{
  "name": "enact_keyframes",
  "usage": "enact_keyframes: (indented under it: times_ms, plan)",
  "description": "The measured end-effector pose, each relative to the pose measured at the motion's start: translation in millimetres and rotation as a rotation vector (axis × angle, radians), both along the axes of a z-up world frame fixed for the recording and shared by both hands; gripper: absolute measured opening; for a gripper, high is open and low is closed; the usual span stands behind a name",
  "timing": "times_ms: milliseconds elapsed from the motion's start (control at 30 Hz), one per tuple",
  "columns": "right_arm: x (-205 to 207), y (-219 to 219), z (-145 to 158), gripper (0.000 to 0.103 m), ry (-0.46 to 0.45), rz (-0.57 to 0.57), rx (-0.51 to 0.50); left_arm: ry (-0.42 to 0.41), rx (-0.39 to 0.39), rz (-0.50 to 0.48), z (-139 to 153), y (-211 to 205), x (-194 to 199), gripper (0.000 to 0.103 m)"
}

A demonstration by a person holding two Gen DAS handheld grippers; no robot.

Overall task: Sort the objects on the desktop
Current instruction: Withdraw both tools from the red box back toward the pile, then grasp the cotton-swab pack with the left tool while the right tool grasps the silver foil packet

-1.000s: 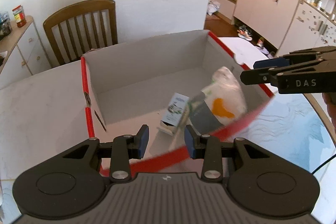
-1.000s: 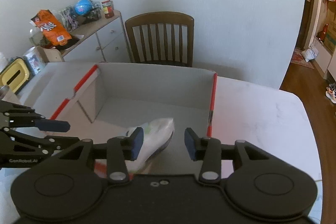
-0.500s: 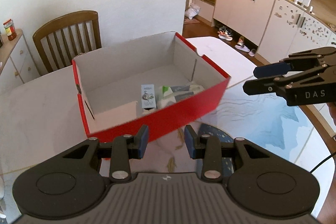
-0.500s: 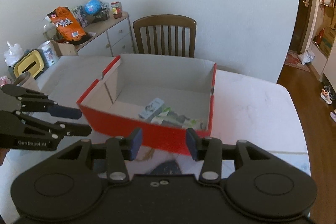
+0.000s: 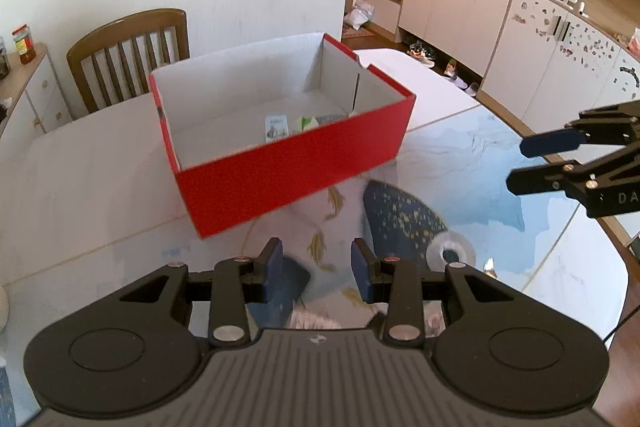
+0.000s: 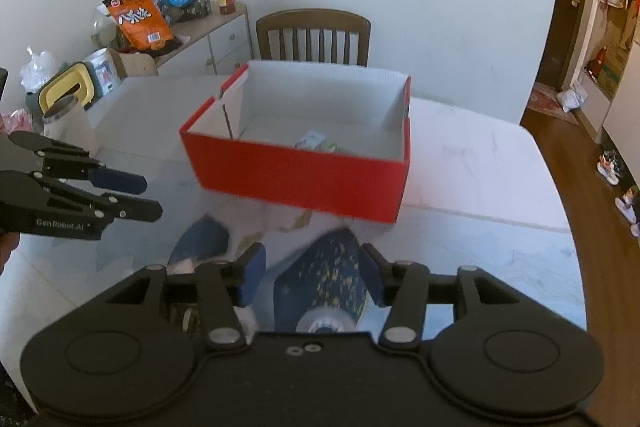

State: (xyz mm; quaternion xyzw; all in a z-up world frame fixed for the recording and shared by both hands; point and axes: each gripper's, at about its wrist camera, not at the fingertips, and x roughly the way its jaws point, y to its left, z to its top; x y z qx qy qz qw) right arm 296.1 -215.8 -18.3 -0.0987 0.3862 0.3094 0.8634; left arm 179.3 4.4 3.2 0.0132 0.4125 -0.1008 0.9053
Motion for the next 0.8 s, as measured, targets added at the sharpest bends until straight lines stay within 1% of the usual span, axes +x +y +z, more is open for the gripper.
enact_keyframes:
  times_ms: [133, 233, 333, 400, 467, 600, 700, 733, 767, 800]
  plan:
    - [-18, -6, -10, 0.059, 0.005, -0.005, -0.01, 0.003, -0.008, 0.011, -6, 1, -16, 0.036]
    - [-33, -11, -18, 0.059, 0.013, -0.001, -0.008, 0.007, -0.018, 0.017, -12, 0, -26, 0.036]
    - [-47, -15, -23, 0.059, 0.004, 0.003, -0.022, 0.004, -0.009, 0.018, -17, -2, -37, 0.04]
    - [-56, -17, -27, 0.06, 0.001, 0.004, -0.027, -0.002, -0.003, 0.019, -19, -3, -43, 0.041]
    - [-62, -20, -30, 0.061, 0.009, -0.003, -0.023, -0.009, -0.001, 0.028, -21, -4, -50, 0.047]
    - [-71, -26, -39, 0.064, 0.028, -0.03, -0.014, -0.017, 0.02, 0.049, -24, -4, -59, 0.047]
    - [-76, -30, -44, 0.065, 0.04, -0.047, -0.005, -0.016, 0.013, 0.067, -26, -1, -67, 0.048]
    - [-77, -30, -46, 0.065, 0.042, -0.053, -0.005, -0.014, 0.008, 0.078, -27, 0, -69, 0.051]
    - [-79, -31, -47, 0.065, 0.043, -0.058, -0.004, -0.011, 0.006, 0.086, -28, 2, -70, 0.06]
    - [-80, -32, -49, 0.067, 0.044, -0.063, -0.003, -0.01, 0.004, 0.095, -30, 3, -72, 0.064]
